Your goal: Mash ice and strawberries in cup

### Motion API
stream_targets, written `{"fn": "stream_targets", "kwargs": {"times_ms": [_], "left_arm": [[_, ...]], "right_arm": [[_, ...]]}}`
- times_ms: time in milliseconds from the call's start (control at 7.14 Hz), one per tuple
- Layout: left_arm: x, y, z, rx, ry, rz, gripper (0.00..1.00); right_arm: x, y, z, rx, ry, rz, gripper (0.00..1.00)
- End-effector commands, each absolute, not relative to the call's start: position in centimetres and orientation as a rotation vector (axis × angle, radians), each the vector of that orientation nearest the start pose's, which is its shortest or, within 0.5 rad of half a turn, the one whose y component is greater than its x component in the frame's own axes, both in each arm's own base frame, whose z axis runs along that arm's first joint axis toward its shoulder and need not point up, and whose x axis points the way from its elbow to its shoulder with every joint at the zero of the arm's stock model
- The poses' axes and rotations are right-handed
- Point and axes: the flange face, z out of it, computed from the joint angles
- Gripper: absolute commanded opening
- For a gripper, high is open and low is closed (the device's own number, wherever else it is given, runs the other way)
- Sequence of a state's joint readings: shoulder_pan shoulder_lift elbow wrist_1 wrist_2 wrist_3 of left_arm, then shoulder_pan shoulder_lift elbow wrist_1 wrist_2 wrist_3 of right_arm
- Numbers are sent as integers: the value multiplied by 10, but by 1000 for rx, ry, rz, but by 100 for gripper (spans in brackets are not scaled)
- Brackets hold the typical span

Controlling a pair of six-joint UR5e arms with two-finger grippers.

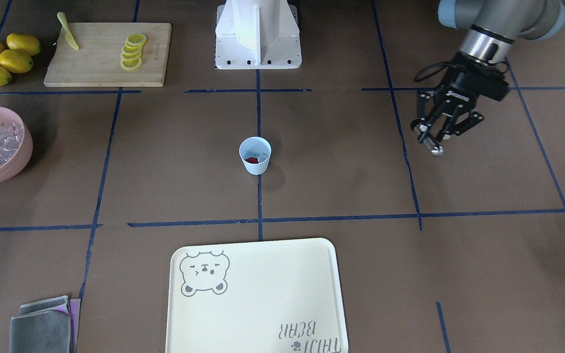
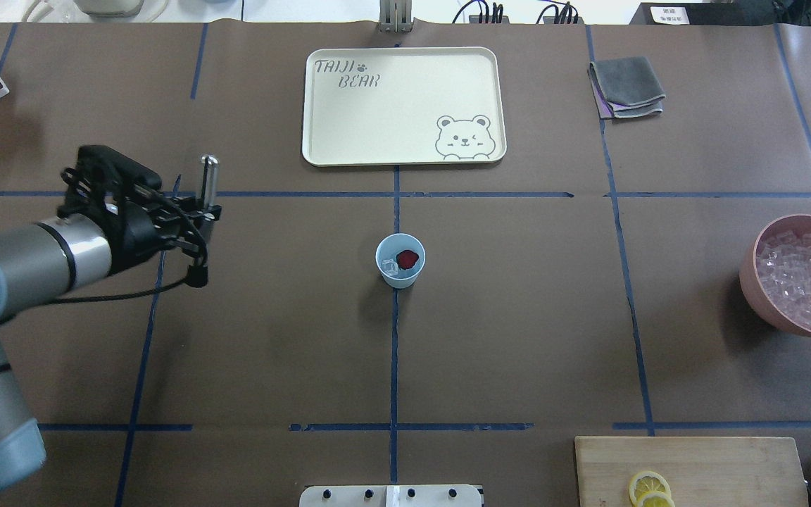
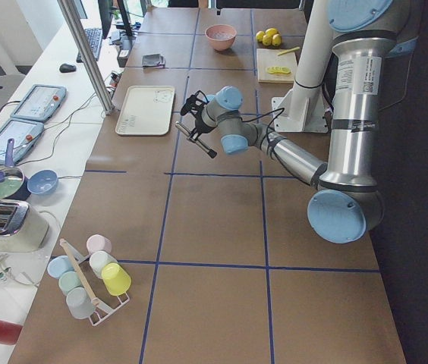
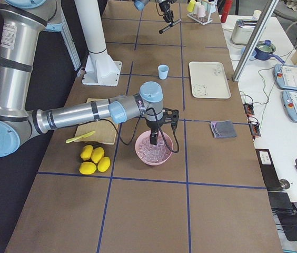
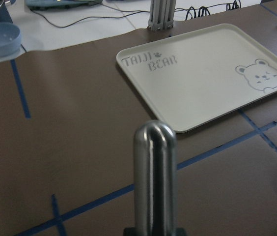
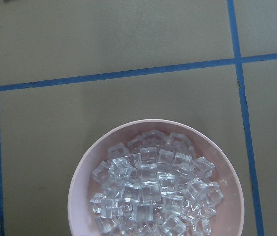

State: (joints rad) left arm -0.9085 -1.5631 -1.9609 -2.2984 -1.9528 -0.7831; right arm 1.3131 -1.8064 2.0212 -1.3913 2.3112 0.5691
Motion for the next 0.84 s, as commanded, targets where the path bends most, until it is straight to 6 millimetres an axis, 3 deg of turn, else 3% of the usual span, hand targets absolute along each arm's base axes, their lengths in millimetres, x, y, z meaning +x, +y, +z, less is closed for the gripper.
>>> {"fn": "stream_targets", "kwargs": {"times_ms": [0, 140, 280, 420, 701], "left_arm": [[145, -462, 514, 326, 973, 21, 0], [140, -456, 587, 262, 894, 82, 0], [130, -455, 646, 210, 837, 110, 0], [118, -455, 672, 144, 803, 60, 0], [115, -456, 688, 40, 749, 17, 0]], "right_arm": [[-39, -408, 523, 50, -819, 149, 100], [-39, -408, 522, 49, -820, 148, 100], [-39, -407, 523, 48, -820, 149, 100], [-39, -406, 522, 49, -821, 148, 100], [-39, -405, 522, 49, -821, 148, 100]]}}
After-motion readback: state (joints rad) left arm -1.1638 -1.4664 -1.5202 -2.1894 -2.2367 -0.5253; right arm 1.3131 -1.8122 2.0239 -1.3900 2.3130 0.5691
